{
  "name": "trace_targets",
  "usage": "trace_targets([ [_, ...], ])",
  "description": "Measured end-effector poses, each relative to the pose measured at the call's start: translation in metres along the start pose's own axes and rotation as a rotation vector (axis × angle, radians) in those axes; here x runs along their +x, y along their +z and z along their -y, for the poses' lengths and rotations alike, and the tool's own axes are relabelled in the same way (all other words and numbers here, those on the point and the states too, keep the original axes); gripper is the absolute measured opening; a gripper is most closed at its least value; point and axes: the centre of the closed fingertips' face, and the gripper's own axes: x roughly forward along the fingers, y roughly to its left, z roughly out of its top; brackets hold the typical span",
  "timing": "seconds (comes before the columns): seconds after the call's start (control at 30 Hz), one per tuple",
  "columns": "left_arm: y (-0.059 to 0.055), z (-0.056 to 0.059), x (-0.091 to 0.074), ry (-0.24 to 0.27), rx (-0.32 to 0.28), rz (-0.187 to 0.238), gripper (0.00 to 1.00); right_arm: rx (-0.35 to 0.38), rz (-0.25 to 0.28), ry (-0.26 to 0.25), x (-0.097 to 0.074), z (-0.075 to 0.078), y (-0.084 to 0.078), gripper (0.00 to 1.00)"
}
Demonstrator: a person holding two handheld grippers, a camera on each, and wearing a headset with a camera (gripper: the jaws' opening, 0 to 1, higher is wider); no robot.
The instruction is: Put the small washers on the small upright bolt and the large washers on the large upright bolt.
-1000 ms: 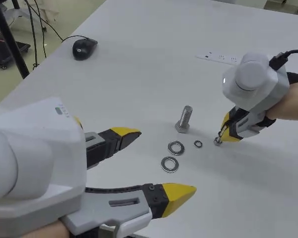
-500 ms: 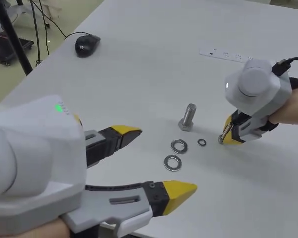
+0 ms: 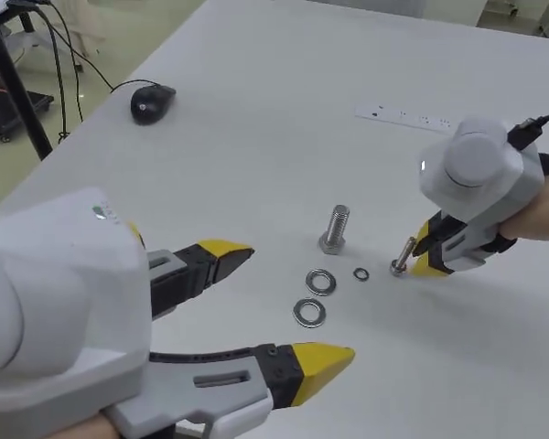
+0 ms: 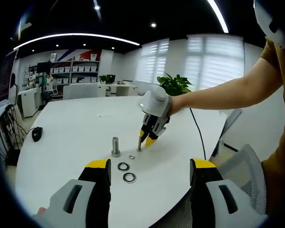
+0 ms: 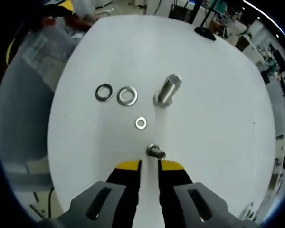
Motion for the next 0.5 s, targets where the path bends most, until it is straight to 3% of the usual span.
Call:
trace_targets([
  [0.33, 0.003, 0.007, -0.006, -0.008, 0.019, 0.012, 0.67, -0.006, 0.024, 0.033, -0.010, -0.025, 0.020, 0.13],
  [0.5, 0.004, 0.009, -0.009, -0.009, 0.014, 0.025, 0.67, -0.037, 0.031, 0.045, -0.002, -0.030, 0.035, 0.14],
])
